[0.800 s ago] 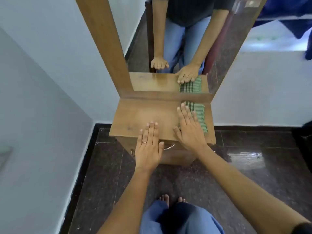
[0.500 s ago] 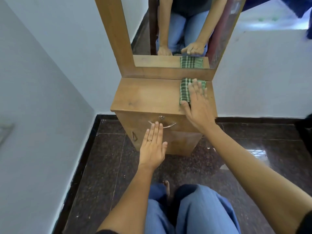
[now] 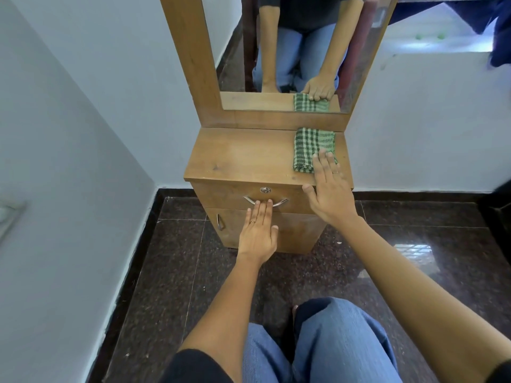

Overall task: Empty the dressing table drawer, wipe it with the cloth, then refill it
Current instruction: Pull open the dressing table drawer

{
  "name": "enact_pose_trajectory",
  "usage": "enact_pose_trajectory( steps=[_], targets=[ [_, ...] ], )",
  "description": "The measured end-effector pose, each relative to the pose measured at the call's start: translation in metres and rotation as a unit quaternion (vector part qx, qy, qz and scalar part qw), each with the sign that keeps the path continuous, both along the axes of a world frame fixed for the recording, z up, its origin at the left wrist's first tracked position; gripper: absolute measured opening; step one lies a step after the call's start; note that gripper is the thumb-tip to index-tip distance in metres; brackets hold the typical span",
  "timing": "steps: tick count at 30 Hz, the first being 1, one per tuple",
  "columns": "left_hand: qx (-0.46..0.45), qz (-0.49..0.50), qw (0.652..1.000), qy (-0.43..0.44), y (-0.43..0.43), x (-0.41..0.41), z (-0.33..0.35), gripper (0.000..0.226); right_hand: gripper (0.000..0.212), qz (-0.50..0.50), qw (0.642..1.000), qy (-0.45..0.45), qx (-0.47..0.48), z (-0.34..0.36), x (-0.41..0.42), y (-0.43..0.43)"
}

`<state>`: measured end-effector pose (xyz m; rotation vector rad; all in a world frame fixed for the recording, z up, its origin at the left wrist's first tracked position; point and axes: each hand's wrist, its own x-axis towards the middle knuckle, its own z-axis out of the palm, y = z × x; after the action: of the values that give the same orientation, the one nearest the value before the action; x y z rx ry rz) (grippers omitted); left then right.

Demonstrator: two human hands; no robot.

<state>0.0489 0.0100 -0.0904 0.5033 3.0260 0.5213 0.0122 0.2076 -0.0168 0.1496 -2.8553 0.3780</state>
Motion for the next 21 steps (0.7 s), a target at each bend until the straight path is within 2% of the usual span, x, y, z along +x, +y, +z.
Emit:
enact_pose_trajectory(
  steps=[9,15,18,21],
  targets=[
    [0.025,0.012,1.0,-0.006,-0.002,0.021,0.001,0.061,0.066,0.003,1.0,-0.029,0.006,0.002,0.001,0.0],
    [0.053,0.013,0.998,-0.012,-0.013,0.078,0.012,0.059,0.081,-0.012,0.996,-0.087,0.032,0.017,0.013,-0.008],
    [0.12,0.005,0.99,0.075,-0.021,0.097,0.036,0.051,0.092,-0.023,0.994,-0.103,0.025,0.019,0.027,-0.02],
    [0.145,0.025,0.972,0.186,-0.029,0.087,0.061,0.051,0.092,-0.004,0.994,-0.108,-0.003,0.016,0.047,-0.034]
  ],
)
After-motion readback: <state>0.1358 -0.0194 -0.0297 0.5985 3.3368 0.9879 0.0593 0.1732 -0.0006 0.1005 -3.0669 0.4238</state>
